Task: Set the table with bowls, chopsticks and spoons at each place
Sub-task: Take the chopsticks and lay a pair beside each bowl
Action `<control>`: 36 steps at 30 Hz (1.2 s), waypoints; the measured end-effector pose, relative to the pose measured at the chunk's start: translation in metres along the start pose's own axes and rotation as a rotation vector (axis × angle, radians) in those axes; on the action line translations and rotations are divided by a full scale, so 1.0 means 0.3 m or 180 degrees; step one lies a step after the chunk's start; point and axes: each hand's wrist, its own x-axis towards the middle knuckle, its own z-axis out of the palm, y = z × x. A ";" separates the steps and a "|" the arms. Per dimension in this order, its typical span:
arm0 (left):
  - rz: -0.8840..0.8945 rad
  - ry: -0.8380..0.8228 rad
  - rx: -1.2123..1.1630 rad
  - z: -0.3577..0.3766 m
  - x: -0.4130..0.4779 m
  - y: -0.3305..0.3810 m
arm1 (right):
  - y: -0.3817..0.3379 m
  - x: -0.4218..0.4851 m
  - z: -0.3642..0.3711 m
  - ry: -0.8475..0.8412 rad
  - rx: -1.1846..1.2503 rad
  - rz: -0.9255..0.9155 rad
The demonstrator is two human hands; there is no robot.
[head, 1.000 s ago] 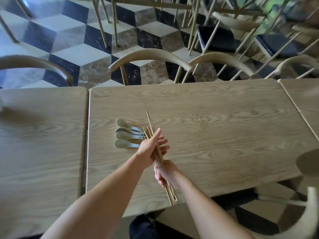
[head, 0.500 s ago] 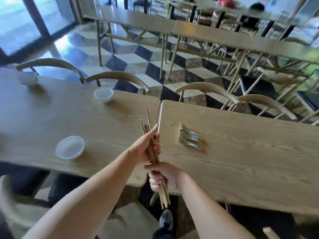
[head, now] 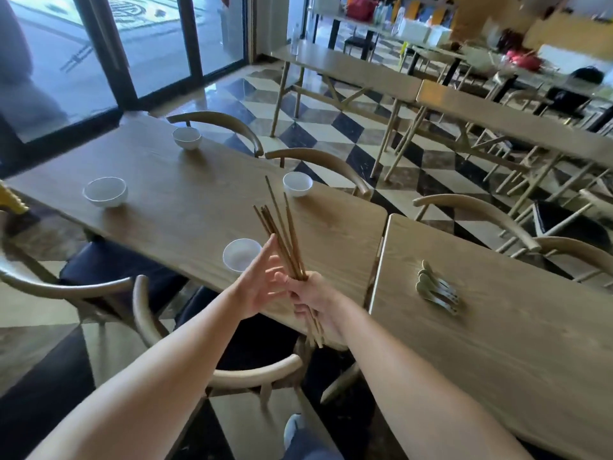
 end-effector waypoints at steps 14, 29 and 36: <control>0.0058 0.0219 -0.2488 -0.010 0.145 -0.010 | -0.073 0.341 0.134 0.0475 0.0685 -0.0664; -0.0412 0.0562 -0.0060 -0.016 0.458 0.196 | -0.088 0.553 -0.186 -0.1336 0.0194 0.0666; -0.0353 0.1030 -0.0895 -0.073 0.516 0.109 | -0.051 0.603 -0.261 -0.1243 -0.0443 0.1040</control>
